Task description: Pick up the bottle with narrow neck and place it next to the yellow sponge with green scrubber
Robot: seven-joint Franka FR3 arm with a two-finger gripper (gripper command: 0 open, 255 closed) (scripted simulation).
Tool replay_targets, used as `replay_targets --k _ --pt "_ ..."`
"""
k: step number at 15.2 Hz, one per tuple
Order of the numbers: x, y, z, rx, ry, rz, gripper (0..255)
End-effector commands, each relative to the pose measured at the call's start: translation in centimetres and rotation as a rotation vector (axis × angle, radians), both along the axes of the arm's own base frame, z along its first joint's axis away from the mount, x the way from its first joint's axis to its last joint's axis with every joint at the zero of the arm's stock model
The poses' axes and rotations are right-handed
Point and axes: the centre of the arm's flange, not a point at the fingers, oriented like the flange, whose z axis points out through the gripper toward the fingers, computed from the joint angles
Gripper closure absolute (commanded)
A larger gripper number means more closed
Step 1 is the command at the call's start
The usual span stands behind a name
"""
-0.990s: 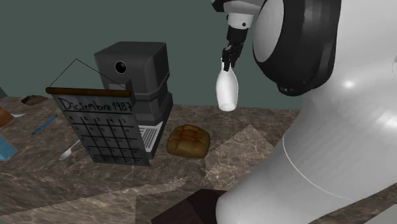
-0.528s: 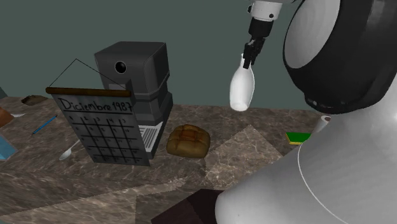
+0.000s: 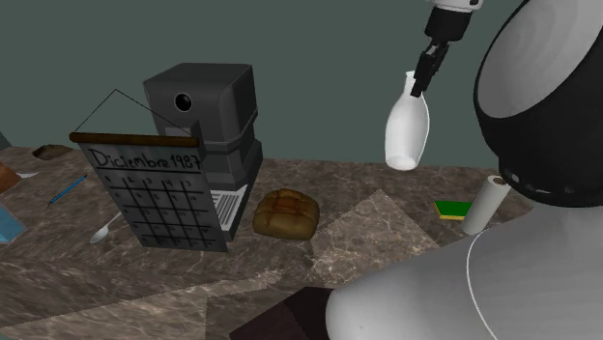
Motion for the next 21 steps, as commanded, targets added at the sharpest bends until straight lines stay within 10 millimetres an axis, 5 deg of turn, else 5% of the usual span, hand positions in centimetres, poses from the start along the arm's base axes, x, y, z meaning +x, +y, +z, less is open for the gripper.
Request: replay_targets --k 1,16,21 --pt "-2.4 -0.9 0.9 0.001 0.001 0.001 255" --pt "-19.3 -7.6 8.1 0.001 0.001 0.001 255" --pt "-19.3 -7.6 5.5 0.001 0.001 0.001 255"
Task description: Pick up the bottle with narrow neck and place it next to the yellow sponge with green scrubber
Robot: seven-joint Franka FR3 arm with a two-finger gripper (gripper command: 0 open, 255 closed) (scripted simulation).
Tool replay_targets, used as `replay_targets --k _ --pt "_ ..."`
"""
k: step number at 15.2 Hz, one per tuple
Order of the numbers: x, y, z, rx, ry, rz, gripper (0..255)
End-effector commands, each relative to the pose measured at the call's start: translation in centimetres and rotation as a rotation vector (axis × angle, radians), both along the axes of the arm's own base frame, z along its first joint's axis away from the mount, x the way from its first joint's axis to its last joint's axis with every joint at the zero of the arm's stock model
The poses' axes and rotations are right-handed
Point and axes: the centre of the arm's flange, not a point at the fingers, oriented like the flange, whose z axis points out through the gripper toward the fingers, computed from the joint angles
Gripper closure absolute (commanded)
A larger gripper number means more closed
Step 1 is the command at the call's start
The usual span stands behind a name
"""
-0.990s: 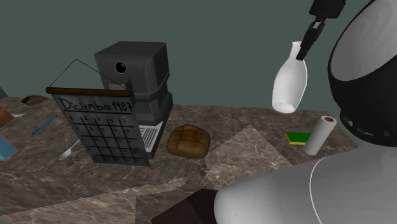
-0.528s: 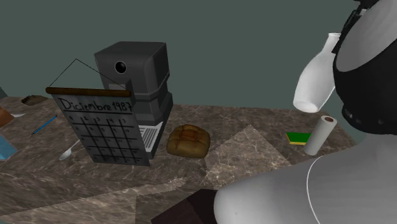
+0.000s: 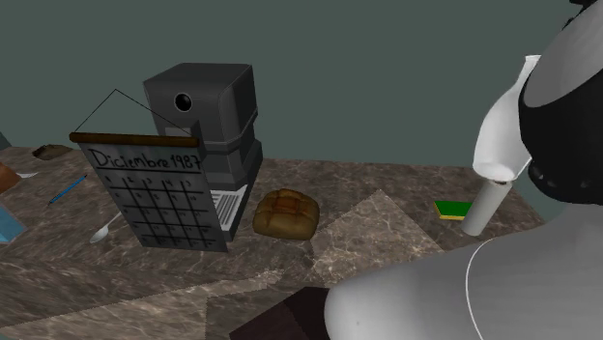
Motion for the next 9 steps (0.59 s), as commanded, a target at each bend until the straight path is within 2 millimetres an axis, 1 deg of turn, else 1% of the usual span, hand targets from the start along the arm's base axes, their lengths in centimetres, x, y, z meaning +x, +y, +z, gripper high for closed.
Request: replay_targets --k 1,9 --pt "-0.1 0.0 -1.0 -0.001 0.0 0.0 255" --pt "-0.1 0.0 -5.2 -0.001 0.0 0.0 255"
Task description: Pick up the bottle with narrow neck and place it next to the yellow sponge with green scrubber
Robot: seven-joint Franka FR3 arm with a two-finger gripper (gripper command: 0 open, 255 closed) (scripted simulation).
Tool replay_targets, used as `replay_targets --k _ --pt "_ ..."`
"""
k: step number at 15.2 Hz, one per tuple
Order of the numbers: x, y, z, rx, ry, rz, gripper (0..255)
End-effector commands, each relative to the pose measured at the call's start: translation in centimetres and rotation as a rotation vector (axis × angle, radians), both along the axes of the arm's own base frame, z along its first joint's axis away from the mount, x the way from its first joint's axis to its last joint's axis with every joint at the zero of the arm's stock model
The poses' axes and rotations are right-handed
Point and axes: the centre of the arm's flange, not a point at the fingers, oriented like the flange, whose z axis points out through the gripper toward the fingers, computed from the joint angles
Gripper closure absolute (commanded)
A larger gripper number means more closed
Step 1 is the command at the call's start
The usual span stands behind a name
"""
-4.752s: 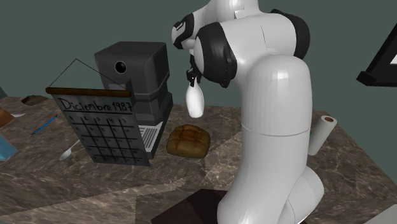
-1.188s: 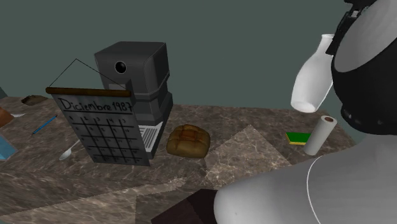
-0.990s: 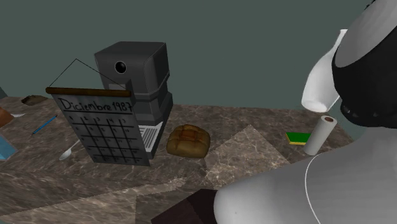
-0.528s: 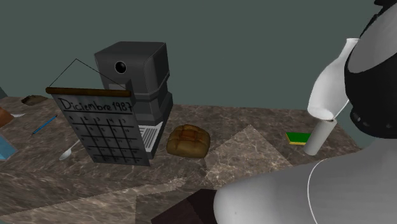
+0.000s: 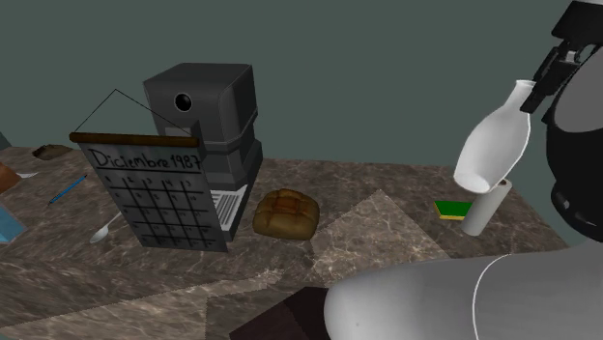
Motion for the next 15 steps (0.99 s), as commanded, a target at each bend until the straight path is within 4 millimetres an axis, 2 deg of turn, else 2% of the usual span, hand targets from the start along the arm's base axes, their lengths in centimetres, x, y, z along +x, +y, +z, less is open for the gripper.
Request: replay_targets --k 1,15 --pt "-0.1 0.0 -1.0 -0.001 0.0 0.0 255" --pt "-0.1 0.0 -8.4 -0.001 0.0 0.0 255"
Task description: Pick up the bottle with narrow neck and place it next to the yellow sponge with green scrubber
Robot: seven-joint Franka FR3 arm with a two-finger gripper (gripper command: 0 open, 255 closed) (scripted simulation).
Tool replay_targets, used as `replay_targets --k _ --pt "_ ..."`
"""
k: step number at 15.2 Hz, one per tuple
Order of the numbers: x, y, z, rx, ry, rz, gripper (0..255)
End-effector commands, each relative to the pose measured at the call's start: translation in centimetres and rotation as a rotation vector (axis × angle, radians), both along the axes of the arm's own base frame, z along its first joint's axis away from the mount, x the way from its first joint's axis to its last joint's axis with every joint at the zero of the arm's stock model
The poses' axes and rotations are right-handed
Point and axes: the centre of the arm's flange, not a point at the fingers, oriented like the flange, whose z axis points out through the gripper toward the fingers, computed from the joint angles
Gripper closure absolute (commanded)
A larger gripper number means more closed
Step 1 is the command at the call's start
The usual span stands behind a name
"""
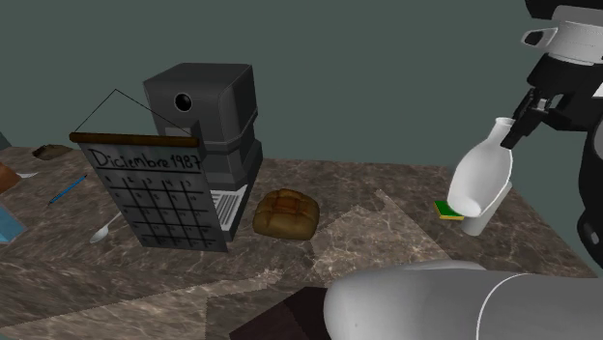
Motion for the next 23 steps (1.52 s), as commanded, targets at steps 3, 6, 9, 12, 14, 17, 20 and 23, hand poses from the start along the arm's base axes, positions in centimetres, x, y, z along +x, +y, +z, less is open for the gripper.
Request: replay_targets --k 3,6,9,12,14,17,20,23 --pt "0.0 0.0 -2.1 -0.001 -0.001 0.0 255" --pt "0.0 0.0 -3.6 -0.001 -0.001 0.0 255" --pt "0.0 0.0 -5.2 -0.001 -0.001 0.0 255" --pt "0.0 0.0 -6.8 -0.001 -0.001 0.0 255" --pt "0.0 0.0 -7.9 -0.001 -0.001 0.0 255" --pt "0.0 0.0 -9.4 -0.001 -0.001 0.0 255" --pt "0.0 0.0 -11.0 -0.001 -0.001 0.0 255" --pt "0.0 0.0 -12.6 -0.001 -0.001 0.0 255"
